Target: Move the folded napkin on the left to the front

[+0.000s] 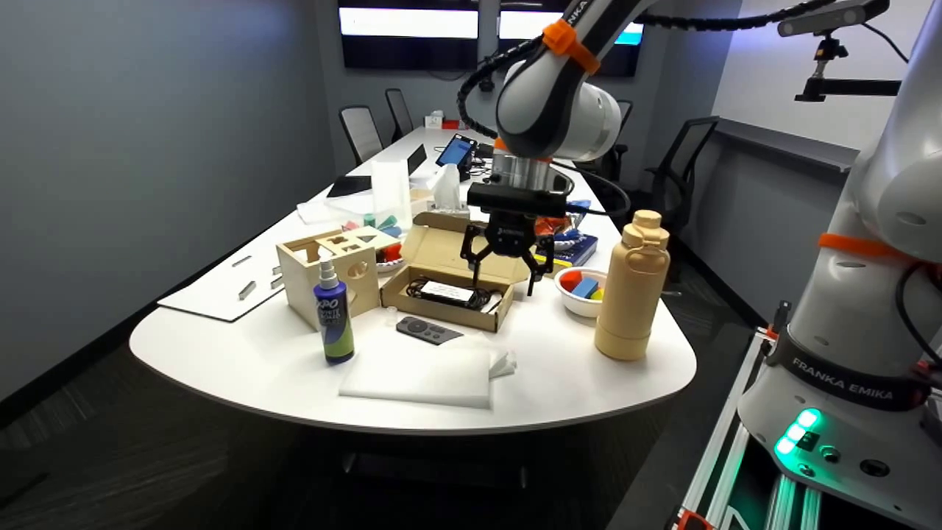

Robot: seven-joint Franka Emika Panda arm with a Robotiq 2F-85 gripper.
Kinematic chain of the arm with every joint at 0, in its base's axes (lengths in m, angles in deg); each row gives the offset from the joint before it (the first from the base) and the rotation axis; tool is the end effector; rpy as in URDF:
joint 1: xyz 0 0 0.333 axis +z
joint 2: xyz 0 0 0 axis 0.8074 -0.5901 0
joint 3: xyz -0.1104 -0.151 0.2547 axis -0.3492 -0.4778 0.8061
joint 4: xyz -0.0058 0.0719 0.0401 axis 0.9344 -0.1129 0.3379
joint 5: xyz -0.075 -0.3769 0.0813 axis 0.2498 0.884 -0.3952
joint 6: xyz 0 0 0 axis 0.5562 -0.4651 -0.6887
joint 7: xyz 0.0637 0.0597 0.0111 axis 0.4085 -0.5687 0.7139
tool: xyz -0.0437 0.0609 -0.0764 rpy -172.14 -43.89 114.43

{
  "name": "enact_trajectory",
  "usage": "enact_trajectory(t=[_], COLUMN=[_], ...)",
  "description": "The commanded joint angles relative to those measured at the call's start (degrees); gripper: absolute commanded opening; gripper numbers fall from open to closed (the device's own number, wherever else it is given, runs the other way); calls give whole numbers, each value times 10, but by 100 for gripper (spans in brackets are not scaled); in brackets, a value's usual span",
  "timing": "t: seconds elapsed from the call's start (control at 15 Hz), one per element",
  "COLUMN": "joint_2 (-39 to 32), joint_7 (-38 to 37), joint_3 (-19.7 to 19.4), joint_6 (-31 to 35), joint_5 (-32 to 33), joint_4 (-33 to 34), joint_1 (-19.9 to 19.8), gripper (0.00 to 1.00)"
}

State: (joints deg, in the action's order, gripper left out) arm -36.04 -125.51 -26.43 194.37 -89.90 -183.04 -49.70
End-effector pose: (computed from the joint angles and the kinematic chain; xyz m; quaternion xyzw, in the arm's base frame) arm 0.4267 0.0890 0.2546 -0.8698 0.4849 0.0587 0.0697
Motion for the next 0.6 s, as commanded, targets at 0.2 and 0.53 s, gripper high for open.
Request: enact_trajectory(t=[0.2, 0.53], joint_2=[-66, -118], joint_7=[43, 54], joint_3=[20, 30], joint_6=[97, 146], joint_5=[-155, -199], joint_4=[-35, -29], joint_1=[36, 46], gripper=[100, 100])
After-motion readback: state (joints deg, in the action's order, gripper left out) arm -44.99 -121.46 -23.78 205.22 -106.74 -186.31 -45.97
